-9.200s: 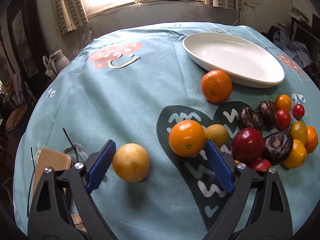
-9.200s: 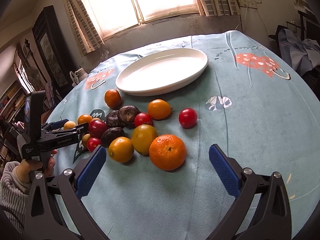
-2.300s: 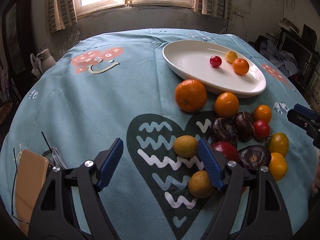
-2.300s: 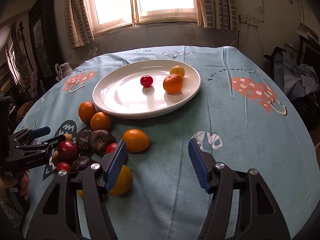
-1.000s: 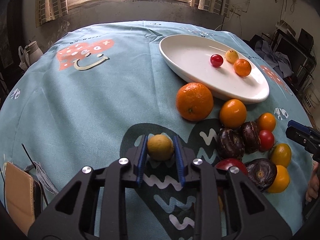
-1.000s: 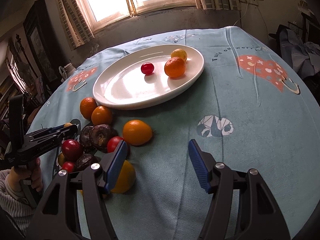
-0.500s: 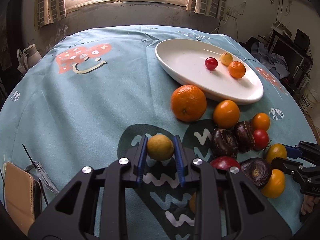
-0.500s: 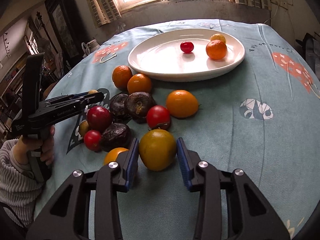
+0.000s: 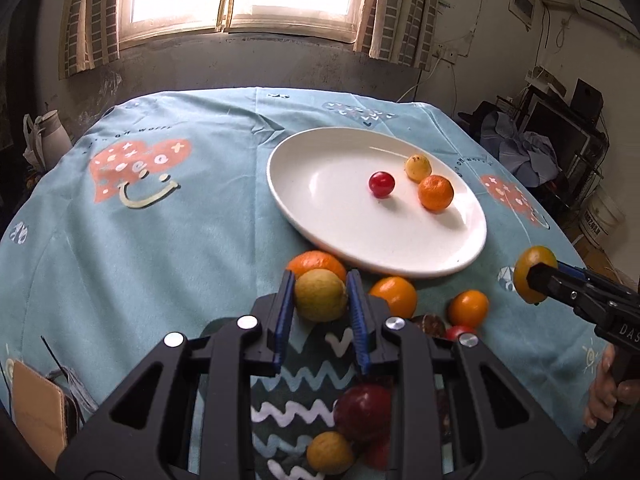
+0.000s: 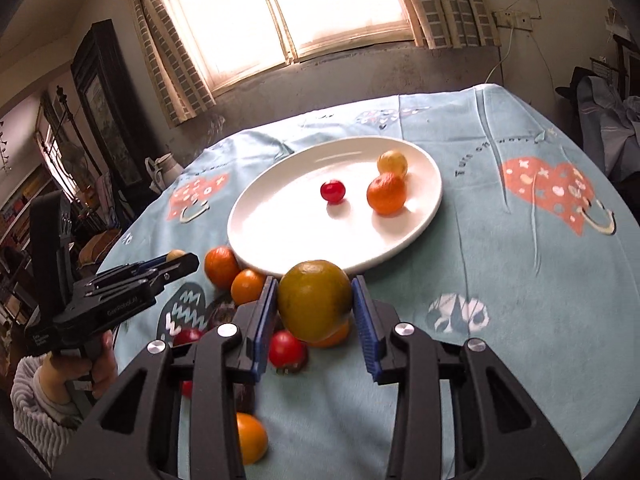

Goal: Organize fruits
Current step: 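Lower both held fruits onto the white plate and open both tools, then grasp a large mandarin with the left tool while the right tool grasps an orange, then place both held fruits on the white plate and open both tools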

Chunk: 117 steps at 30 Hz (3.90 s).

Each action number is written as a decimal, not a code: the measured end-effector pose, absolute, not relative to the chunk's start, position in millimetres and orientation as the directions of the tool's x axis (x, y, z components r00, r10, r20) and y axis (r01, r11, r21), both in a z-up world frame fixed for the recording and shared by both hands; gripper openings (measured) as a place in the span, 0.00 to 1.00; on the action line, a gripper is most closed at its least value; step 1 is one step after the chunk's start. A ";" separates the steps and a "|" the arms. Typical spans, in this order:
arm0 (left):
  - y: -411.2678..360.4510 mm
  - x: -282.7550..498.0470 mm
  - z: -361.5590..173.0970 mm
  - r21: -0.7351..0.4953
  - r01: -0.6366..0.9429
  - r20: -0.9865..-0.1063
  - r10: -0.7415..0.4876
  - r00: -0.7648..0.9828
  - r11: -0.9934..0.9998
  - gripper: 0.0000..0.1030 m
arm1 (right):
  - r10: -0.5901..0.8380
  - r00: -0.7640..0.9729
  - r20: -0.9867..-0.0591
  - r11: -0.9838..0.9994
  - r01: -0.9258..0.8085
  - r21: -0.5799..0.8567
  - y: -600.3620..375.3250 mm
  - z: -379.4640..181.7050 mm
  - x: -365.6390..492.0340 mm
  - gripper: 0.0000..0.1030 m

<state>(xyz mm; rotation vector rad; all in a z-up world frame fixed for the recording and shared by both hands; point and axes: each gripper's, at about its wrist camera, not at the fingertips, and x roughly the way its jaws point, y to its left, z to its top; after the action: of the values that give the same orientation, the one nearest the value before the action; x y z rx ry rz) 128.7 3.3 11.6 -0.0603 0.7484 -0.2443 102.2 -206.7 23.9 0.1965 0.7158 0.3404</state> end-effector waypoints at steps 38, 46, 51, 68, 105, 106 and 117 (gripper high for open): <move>15.2 123.0 -14.4 -0.023 0.077 -0.671 -0.072 0.738 0.997 0.88 | 0.238 0.724 -0.648 0.968 -0.128 0.214 -216.7 -5.8 91.4 0.84; 1.0 151.1 -18.2 0.025 0.093 -0.685 -0.051 0.727 0.995 0.91 | 0.227 0.717 -0.660 0.971 -0.116 0.208 -215.8 -9.0 95.0 0.84; -0.6 153.1 -24.2 0.016 0.134 -0.701 -0.084 0.708 0.991 0.90 | 0.231 0.719 -0.656 0.972 -0.137 0.192 -211.8 -9.5 94.5 0.84; 10.7 141.1 -26.3 -0.079 0.188 -0.717 -0.187 0.672 0.979 0.45 | 0.283 0.680 -0.676 0.959 -0.181 0.219 -206.0 -17.1 99.0 0.75; -39.3 158.1 24.9 -0.072 0.241 -0.650 -0.229 0.724 0.968 0.46 | 0.328 0.755 -0.568 0.937 -0.185 0.295 -212.2 26.6 144.6 0.36; -45.1 163.9 20.5 -0.066 0.246 -0.661 -0.228 0.715 0.967 0.47 | 0.326 0.756 -0.568 0.937 -0.178 0.300 -211.7 22.7 149.9 0.37; -1.0 137.8 31.9 -0.086 0.167 -0.587 -0.185 0.788 0.982 0.76 | 0.337 0.806 -0.486 0.921 -0.175 0.349 -232.8 37.9 118.2 0.67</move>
<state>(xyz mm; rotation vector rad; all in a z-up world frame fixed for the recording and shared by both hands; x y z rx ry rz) 137.8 -1.0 31.9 -0.0299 0.6354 -0.1893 118.2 -232.8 37.9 0.2962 0.5712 0.2784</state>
